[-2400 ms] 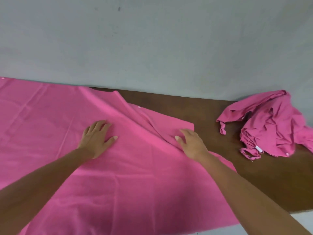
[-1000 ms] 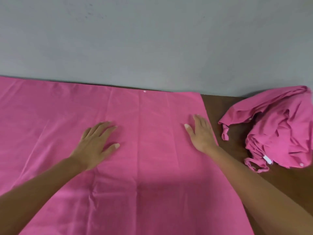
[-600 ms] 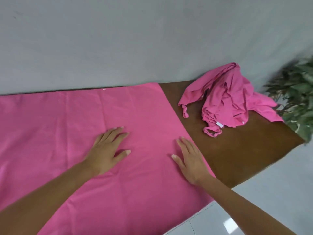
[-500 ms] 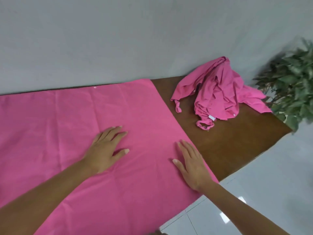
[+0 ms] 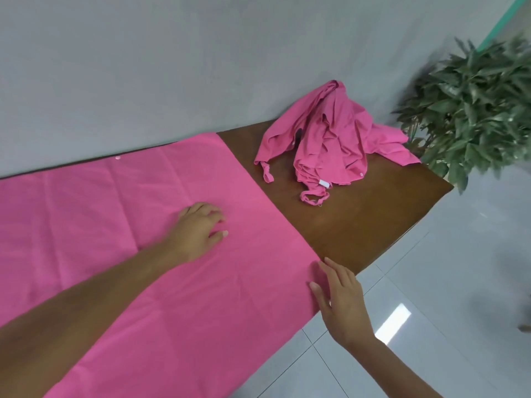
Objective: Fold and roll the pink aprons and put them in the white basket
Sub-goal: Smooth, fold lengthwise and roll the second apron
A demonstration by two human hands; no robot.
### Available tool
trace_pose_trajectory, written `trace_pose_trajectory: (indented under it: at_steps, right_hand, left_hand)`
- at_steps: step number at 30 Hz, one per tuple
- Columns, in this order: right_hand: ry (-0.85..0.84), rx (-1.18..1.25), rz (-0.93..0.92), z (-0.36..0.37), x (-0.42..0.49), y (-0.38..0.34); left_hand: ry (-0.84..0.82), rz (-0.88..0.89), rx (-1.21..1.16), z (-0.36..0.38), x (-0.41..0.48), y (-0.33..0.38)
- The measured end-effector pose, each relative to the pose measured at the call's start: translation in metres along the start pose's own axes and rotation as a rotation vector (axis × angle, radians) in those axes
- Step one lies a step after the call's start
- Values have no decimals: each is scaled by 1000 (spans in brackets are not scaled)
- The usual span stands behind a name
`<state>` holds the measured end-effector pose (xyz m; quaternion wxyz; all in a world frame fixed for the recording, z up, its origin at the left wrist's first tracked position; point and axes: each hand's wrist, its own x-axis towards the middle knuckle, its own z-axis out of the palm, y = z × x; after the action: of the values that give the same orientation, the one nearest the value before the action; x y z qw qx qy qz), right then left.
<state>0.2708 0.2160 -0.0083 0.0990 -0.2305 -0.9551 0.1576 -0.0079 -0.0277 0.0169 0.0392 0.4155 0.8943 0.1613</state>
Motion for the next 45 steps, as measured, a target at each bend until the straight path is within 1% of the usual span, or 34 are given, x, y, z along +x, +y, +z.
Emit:
trace_pose_trajectory:
  at_steps: [6,9,13,15,17,20,25,30,32,34,36,42,45]
  right_hand:
    - [150,56,150,-5,-4,11]
    - [129,92,209,-8,-7,13]
    - [122,145,238,-11,-9,17]
    - [135,179,235,-12,-7,18]
    - [113,196,230,-14,-4,21]
    - [22,213,224,-19,3,29]
    - [-59,236,210,-26,13,33]
    - [-80,260,201,-26,15,34]
    - [-87,272,203,-27,15,34]
    - [-87,276,195,-27,13,35]
    - [-79,322,189,-26,11,34]
    - [-82,519,211,-29,-5,20]
    - [-91,548,206,-35,-17,11]
  left_hand:
    - [-98,117,-21,-2,72,35]
    - [-130,173,1,-2,105,56]
    - [-165,170,39,6,139,65]
    - [-181,159,29,11,150,67]
    - [-195,144,11,13,157,69]
    - [-224,136,-10,12,160,73]
    - [-277,147,86,11,164,78]
    - [-270,107,123,11,154,86]
    - [-221,101,182,8,149,82]
    - [-173,56,232,2,141,82]
    - [-192,116,260,-3,133,80]
    - [-211,126,238,-20,116,67]
    - [-216,124,235,-28,108,64]
